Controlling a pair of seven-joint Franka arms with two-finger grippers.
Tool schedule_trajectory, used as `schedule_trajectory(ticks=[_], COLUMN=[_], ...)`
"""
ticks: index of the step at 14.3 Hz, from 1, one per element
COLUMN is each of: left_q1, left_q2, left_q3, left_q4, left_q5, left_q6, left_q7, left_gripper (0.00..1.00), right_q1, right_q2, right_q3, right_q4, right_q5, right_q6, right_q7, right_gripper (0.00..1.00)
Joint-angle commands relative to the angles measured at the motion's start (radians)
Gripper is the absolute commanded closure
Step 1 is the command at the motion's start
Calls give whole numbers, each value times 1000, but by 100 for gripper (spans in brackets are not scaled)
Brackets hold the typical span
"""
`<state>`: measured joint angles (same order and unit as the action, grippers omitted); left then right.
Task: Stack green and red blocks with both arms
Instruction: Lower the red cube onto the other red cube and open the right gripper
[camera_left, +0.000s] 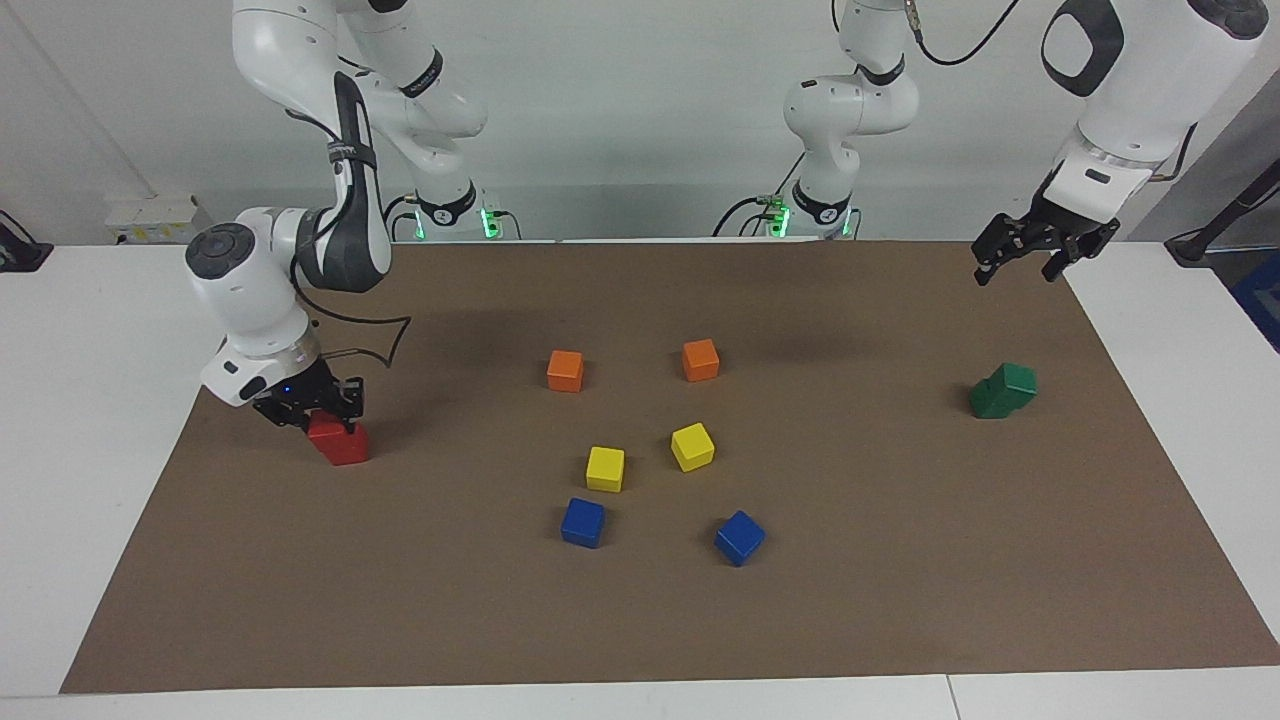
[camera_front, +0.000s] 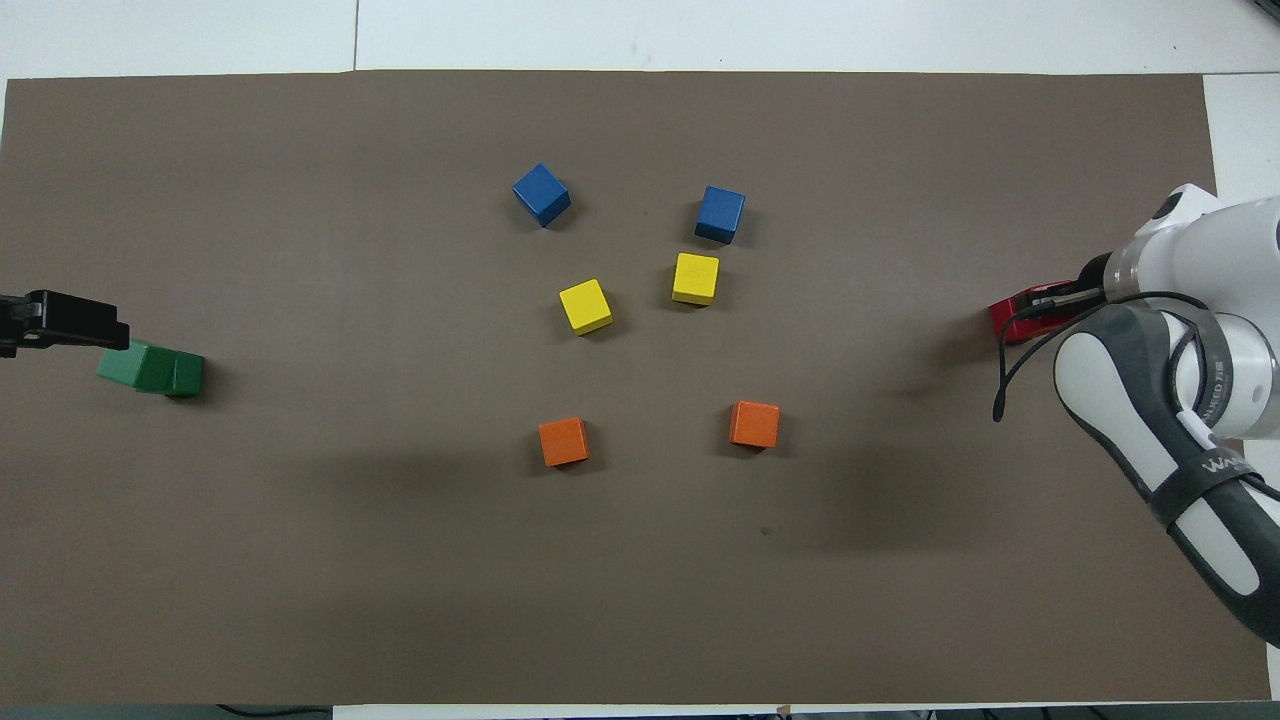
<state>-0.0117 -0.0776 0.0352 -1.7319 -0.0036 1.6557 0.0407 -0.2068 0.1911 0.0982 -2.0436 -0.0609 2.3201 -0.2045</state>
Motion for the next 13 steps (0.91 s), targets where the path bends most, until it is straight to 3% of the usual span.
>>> schedule_trajectory(ticks=[1, 4, 5, 6, 7, 8, 13], left_q1=[-14, -13, -13, -13, -13, -13, -10], left_q2=[-14, -14, -14, -14, -14, -14, -14], left_q3=[6, 6, 6, 6, 6, 6, 6], left_q4=[-3, -1, -3, -3, -2, -1, -3], left_q5=[20, 20, 20, 20, 20, 20, 20], left_q6=[6, 6, 6, 6, 6, 6, 6], left_q7=[-10, -8, -10, -8, -8, -10, -8], left_gripper=[0, 0, 0, 0, 0, 0, 0], right_q1=[-10, -2, 0, 0, 0, 0, -2], right_q2=[-19, -19, -18, -18, -18, -16, -15], right_q3=[6, 5, 5, 5, 5, 5, 5], right_q4=[-35, -32, -30, -30, -27, -26, -15], right_q5=[19, 19, 19, 19, 19, 19, 19], right_q6=[18, 19, 21, 21, 21, 21, 16], right_q7=[-38, -35, -36, -36, -35, -35, -35], right_gripper=[100, 100, 72, 33, 7, 0, 0])
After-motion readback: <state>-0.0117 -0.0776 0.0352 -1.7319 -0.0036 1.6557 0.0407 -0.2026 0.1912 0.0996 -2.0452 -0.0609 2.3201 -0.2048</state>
